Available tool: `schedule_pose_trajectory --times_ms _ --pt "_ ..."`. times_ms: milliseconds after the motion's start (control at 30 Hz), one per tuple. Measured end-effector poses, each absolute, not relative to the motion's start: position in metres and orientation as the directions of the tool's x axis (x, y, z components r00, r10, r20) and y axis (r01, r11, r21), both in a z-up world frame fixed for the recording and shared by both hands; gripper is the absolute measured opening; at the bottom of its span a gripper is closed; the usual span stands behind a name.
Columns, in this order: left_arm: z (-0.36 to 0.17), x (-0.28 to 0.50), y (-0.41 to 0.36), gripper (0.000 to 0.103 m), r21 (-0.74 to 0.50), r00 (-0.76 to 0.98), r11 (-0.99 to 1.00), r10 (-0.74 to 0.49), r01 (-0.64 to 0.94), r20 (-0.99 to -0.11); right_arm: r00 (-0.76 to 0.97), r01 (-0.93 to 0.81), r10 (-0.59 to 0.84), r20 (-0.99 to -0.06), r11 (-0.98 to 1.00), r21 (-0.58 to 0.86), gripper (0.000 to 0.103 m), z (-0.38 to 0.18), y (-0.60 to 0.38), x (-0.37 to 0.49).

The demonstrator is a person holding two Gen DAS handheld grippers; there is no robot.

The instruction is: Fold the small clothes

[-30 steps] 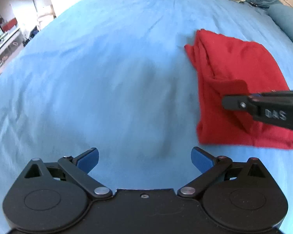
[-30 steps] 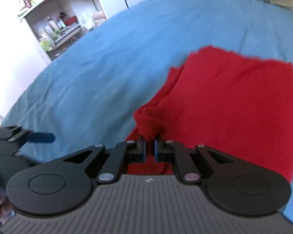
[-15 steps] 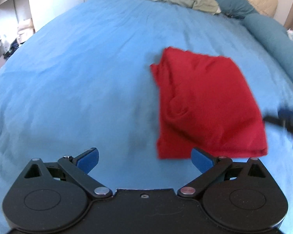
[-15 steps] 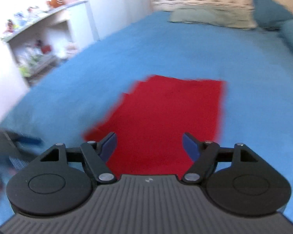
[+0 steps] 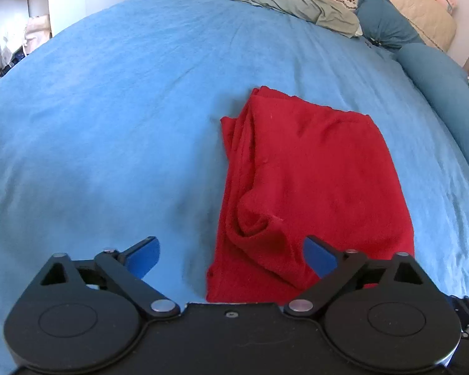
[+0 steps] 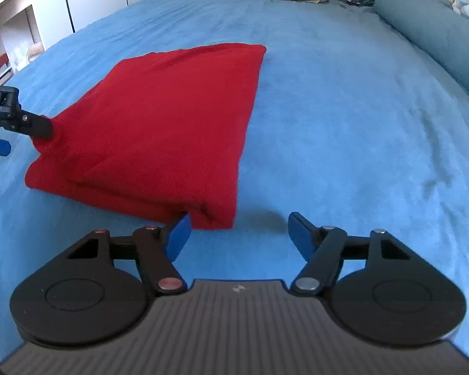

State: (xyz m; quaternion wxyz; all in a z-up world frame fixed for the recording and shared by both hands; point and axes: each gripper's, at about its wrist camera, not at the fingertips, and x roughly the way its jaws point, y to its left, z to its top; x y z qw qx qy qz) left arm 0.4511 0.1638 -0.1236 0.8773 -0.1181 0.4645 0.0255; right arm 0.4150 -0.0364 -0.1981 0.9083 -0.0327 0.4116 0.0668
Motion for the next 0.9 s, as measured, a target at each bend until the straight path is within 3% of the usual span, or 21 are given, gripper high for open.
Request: schedule_pose_trajectory --times_ms 267,467,500,533,600,900 --pt "-0.127 0.451 0.155 0.074 -0.192 0.549 0.975 -0.101 -0.111 -0.83 0.655 -0.167 0.108 -0.748 0.986 -0.005 0.08 -0.196 -0.035 0.427" --pt "-0.14 0.466 0.158 0.057 -0.257 0.53 0.95 -0.128 -0.177 -0.838 0.647 -0.169 0.112 -0.755 0.986 0.002 0.08 -0.199 -0.038 0.427" --pt "-0.141 0.468 0.16 0.046 -0.268 0.531 0.944 -0.129 -0.194 -0.838 0.647 -0.165 0.112 -0.754 0.986 0.005 0.08 -0.198 -0.038 0.427" --pt "-0.142 0.469 0.162 0.028 -0.277 0.529 0.938 -0.129 -0.209 -0.838 0.648 -0.162 0.111 -0.754 0.987 0.006 0.08 -0.199 -0.037 0.427" --pt "-0.142 0.471 0.166 0.011 -0.288 0.522 0.929 -0.131 -0.231 -0.843 0.649 -0.156 0.107 -0.753 0.988 0.006 0.08 -0.199 -0.037 0.427" --pt "-0.094 0.432 0.163 0.007 -0.308 0.616 0.94 -0.156 -0.148 -0.772 0.691 -0.03 0.012 -0.722 0.999 -0.012 0.075 -0.193 -0.045 0.426"
